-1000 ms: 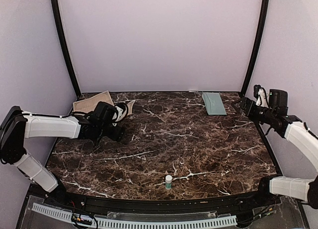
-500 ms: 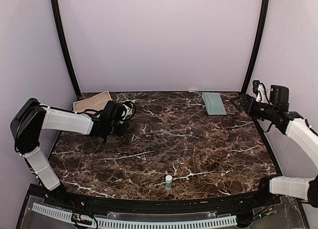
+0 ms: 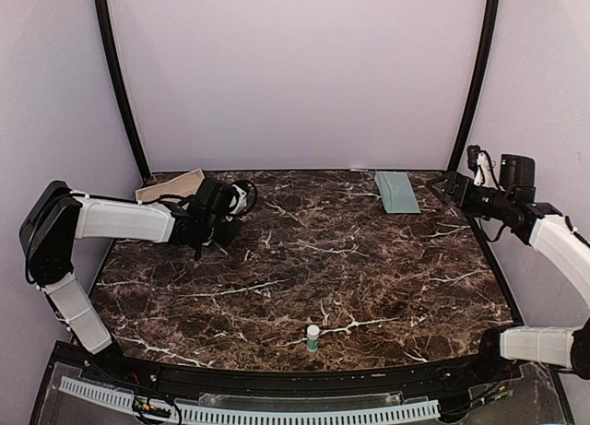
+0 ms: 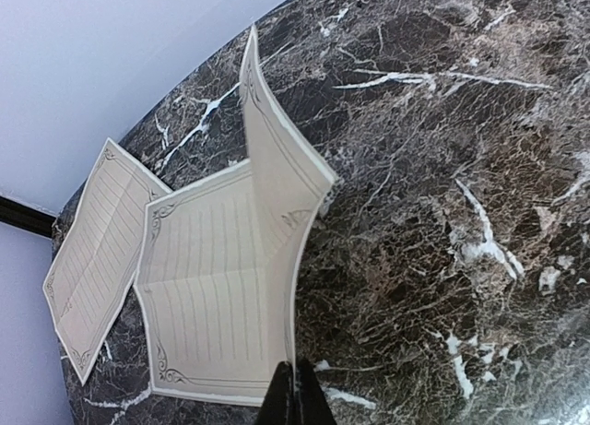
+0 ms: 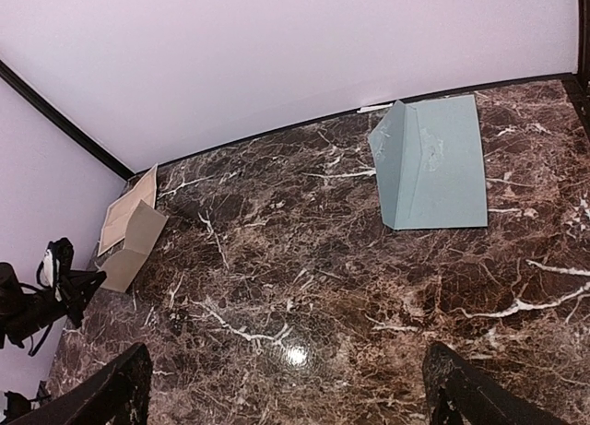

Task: Place the letter into the envelope and seal it
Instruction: Pick up the letter from the center of the board.

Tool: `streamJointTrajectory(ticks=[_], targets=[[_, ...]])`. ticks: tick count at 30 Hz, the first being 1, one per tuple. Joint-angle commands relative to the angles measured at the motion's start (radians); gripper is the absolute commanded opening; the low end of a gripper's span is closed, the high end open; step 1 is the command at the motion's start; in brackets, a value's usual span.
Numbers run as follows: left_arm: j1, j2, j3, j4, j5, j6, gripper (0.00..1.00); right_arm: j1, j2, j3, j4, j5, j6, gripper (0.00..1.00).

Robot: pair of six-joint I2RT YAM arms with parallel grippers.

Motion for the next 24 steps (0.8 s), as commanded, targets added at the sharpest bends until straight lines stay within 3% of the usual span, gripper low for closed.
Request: streamJointTrajectory(ticks=[1, 6, 12, 17, 19, 24], targets=[[-0.009, -0.132, 0.065, -0.123, 0.082, -0.110, 0.00, 0.006, 0.019, 0.046, -0.004, -0.005, -0.011, 0.99], [-0.008, -0.172, 0.148, -0.245, 0.169, -0.273, 0.00, 0.007, 0.039, 0.028, -0.014, 0.011, 0.041, 0.99], [-0.008, -0.302, 0.154, -0.268, 0.322, -0.380, 0.00, 0.006, 0.072, 0.050, -0.068, 0.002, 0.103, 0.96], [-0.008, -0.356, 0.204, -0.240, 0.664, -0.337, 0.00, 0.027, 0.032, 0.053, -0.102, -0.056, 0.132, 0.89], [-0.008, -0.335, 0.267, -0.277, 0.734, -0.306, 0.00, 0.050, 0.003, 0.057, -0.130, -0.040, 0.151, 0.88], [-0.019, -0.305, 0.333, -0.340, 0.663, -0.265, 0.00, 0.101, -0.082, 0.077, -0.192, 0.011, 0.238, 0.88]])
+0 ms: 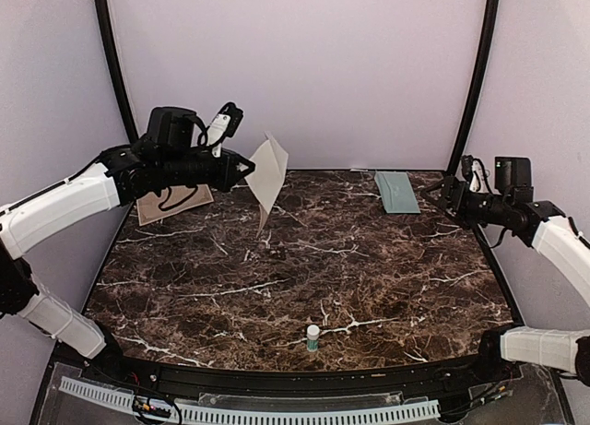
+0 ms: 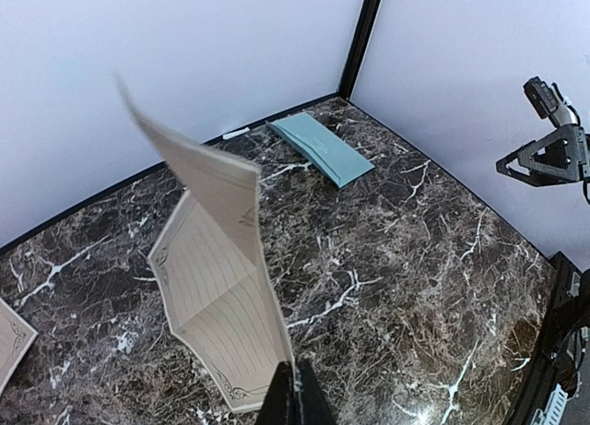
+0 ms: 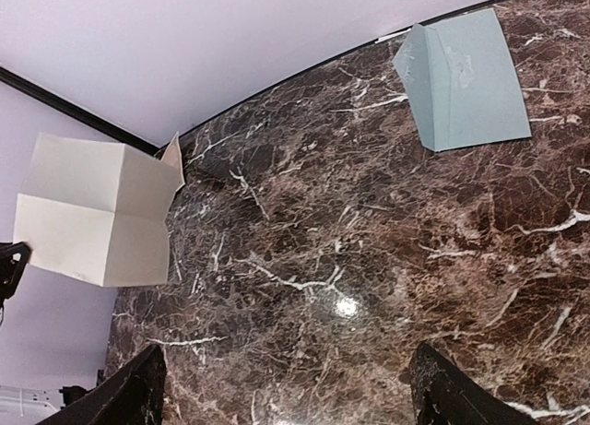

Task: Place the letter into the envelope and seal it
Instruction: Pick up the letter from the center of the board.

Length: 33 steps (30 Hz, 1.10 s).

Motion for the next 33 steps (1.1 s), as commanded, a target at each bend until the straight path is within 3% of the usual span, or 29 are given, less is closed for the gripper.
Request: streamJointTrajectory(ticks=[1, 5, 12, 18, 26, 33], targets=[[-0.023, -0.002, 0.032, -0.060, 0.029, 0.036, 0.00, 0.037, -0.078, 0.051, -0.041, 0.037, 0.103, 0.89], [-0.104, -0.020, -0.021, -0.009, -0.011, 0.011, 0.00, 0.065, -0.077, 0.057, 0.007, 0.020, 0.185, 0.95], [-0.241, -0.005, -0.134, 0.127, -0.216, -0.107, 0.00, 0.240, 0.068, 0.147, 0.071, 0.082, 0.274, 0.92], [-0.335, 0.076, -0.111, 0.152, -0.342, -0.143, 0.00, 0.389, 0.207, 0.200, 0.165, 0.104, 0.349, 0.90], [-0.381, 0.206, -0.060, 0.197, -0.287, -0.191, 0.00, 0.525, 0.319, 0.297, 0.120, 0.170, 0.327, 0.86], [-0.384, 0.259, -0.032, 0.245, -0.222, -0.215, 0.00, 0.615, 0.408, 0.376, -0.057, 0.359, 0.277, 0.84]])
